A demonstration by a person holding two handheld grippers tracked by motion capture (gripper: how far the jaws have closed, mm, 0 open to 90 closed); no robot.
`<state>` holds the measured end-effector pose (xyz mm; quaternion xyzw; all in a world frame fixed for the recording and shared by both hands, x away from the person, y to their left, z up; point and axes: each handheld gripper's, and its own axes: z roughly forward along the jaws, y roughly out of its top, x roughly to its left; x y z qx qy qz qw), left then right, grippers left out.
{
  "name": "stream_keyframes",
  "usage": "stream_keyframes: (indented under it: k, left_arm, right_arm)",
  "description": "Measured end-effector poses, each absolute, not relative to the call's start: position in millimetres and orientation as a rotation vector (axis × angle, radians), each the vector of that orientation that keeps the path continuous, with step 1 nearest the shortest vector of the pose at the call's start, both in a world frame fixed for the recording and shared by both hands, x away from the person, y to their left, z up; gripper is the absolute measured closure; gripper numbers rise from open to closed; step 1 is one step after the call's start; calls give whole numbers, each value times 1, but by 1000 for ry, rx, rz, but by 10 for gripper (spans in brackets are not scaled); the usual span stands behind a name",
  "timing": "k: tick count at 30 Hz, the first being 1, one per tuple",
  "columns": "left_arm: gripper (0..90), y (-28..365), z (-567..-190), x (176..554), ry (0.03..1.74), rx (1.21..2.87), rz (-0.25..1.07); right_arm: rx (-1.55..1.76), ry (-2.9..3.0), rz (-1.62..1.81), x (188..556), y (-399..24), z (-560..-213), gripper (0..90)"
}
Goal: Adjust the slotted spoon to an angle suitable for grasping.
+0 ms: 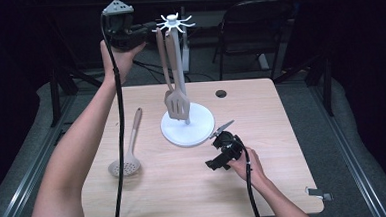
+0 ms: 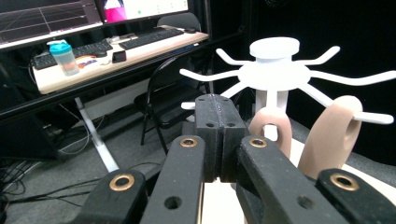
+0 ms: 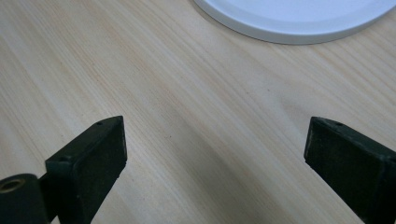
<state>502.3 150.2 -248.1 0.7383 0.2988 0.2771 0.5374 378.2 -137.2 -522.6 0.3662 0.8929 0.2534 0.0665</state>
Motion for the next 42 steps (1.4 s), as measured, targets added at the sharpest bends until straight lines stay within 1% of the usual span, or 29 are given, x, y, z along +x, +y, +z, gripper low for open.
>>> stream_keyframes:
  k: [10, 20, 27, 32, 34, 40, 42]
  left_arm:
    - [900, 154, -248, 504, 718, 1756, 654]
    - [900, 166, -254, 490, 715, 1749, 654]
    - [899, 171, -255, 474, 670, 1748, 647]
    - [900, 166, -253, 462, 616, 1758, 627]
    - [900, 162, -251, 459, 595, 1765, 638]
    - [900, 156, -249, 465, 622, 1782, 671]
    - [900, 157, -250, 469, 634, 1777, 670]
  right_arm:
    - [1088, 2696, 758, 379, -138, -523, 56]
    - [1099, 2702, 758, 378, -137, -523, 57]
    - [1112, 2689, 767, 378, -136, -524, 57]
    - [1094, 2706, 737, 378, -136, -522, 58]
    - [1096, 2703, 749, 378, -136, -523, 58]
    - [1111, 2690, 781, 377, -135, -524, 58]
    - [1082, 2709, 729, 378, -137, -522, 58]
